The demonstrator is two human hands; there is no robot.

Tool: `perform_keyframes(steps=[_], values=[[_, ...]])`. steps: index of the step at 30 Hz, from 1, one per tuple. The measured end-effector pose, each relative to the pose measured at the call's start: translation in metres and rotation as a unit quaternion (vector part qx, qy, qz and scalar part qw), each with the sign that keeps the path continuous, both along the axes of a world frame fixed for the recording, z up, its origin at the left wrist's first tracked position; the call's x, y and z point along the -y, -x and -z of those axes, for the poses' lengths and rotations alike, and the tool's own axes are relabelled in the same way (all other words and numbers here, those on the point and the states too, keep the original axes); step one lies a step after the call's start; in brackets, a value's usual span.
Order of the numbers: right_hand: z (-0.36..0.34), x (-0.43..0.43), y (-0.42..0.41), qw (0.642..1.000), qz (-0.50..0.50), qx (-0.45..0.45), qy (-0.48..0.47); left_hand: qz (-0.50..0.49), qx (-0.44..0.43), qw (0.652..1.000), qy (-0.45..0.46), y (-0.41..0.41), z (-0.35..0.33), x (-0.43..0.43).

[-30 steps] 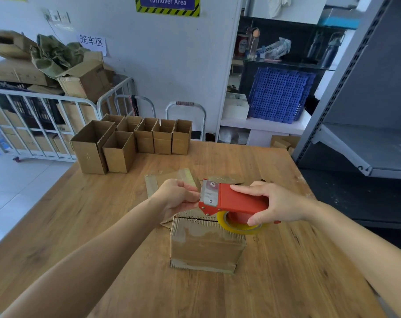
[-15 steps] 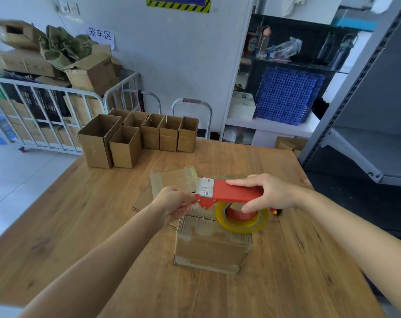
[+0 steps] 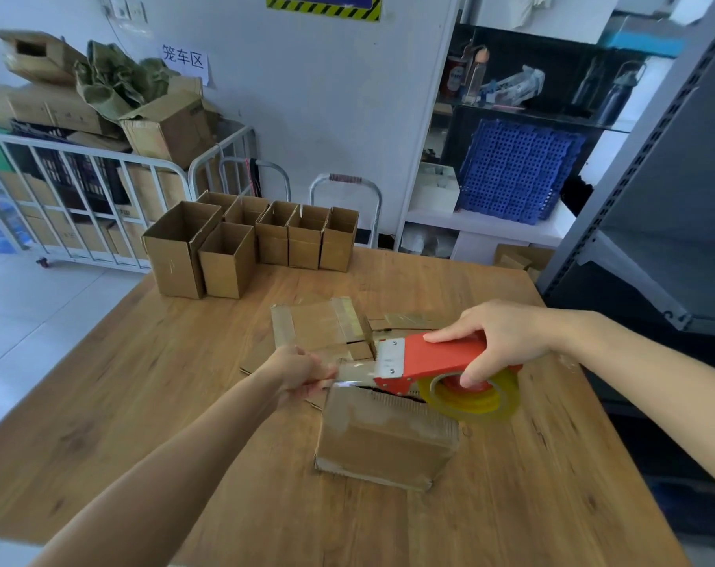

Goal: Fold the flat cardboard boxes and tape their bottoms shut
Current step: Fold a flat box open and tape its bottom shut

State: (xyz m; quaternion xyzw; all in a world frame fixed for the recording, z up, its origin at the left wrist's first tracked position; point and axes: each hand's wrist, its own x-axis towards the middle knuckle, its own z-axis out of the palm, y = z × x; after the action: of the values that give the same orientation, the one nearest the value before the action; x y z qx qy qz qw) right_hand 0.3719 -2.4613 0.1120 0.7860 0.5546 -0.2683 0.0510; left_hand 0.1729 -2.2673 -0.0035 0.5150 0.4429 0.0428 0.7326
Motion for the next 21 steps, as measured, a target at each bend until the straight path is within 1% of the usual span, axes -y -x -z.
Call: perform_keyframes(steps=[3, 7, 11, 13, 16, 21], values=[[0.005, 0.012, -0.003, 0.999, -0.006, 0.030, 0.028, 0.021, -0.011, 0.999, -0.029, 0.009, 0.002, 0.001], [0.009, 0.013, -0.004, 0.999, -0.004, 0.029, 0.013, 0.001, 0.029, 0.999, -0.024, 0.007, -0.003, -0.004], [0.007, 0.001, 0.004, 0.998, -0.031, 0.043, 0.026, 0.006, 0.015, 0.994, -0.105, 0.004, -0.011, -0.013], [0.006, -0.004, 0.009, 0.997, -0.041, 0.054, 0.031, 0.011, 0.006, 0.992, -0.122, 0.004, -0.009, -0.014], [0.006, -0.011, 0.017, 0.994, -0.070, 0.082, 0.036, 0.014, -0.006, 0.992, -0.123, 0.010, 0.000, -0.014], [0.005, -0.018, 0.024, 0.990, -0.091, 0.101, 0.044, 0.004, 0.004, 0.991, -0.130, 0.019, 0.009, -0.014]])
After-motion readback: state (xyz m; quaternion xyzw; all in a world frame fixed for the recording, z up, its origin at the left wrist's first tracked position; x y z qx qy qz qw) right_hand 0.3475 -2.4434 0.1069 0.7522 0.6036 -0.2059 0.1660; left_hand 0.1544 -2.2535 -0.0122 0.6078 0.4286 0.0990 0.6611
